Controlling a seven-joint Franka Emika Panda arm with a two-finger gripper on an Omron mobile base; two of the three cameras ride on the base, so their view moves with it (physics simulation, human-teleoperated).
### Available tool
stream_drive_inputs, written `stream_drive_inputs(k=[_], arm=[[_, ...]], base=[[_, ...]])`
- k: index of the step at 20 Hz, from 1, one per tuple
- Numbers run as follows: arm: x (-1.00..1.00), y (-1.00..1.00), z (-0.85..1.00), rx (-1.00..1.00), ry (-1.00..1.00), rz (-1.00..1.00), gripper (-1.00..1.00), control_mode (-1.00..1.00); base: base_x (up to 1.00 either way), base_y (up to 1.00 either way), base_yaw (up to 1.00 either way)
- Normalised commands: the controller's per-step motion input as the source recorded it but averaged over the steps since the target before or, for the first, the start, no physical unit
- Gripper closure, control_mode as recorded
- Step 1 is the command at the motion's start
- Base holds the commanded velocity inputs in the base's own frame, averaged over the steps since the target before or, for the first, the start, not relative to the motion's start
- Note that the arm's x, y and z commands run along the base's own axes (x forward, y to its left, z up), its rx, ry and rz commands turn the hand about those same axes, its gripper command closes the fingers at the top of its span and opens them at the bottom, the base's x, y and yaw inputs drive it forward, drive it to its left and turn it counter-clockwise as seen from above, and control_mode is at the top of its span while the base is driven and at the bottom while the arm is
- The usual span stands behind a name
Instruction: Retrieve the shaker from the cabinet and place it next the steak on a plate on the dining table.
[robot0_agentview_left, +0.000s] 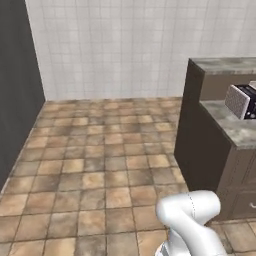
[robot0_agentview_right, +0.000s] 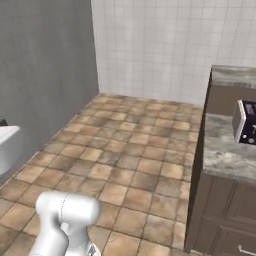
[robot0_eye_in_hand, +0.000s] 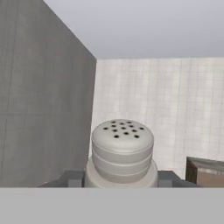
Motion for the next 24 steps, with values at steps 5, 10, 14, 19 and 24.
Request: stream_drive_inputs(k=[5, 10, 14, 19, 24], arm=[[0.00, 0.00, 0.00, 0.00, 0.00, 0.00, 1.00, 1.00], [0.00, 0.00, 0.00, 0.00, 0.00, 0.00, 1.00, 1.00], [0.00, 0.00, 0.00, 0.00, 0.00, 0.00, 1.00, 1.00], [0.00, 0.00, 0.00, 0.00, 0.00, 0.00, 1.00, 1.00], [0.00, 0.00, 0.00, 0.00, 0.00, 0.00, 1.00, 1.00]], base=[[1.00, 0.92, -0.54], [0.91, 0.89, -0.64], [0.82, 0.81, -0.69], [0.74, 0.75, -0.72], [0.73, 0.81, -0.68]])
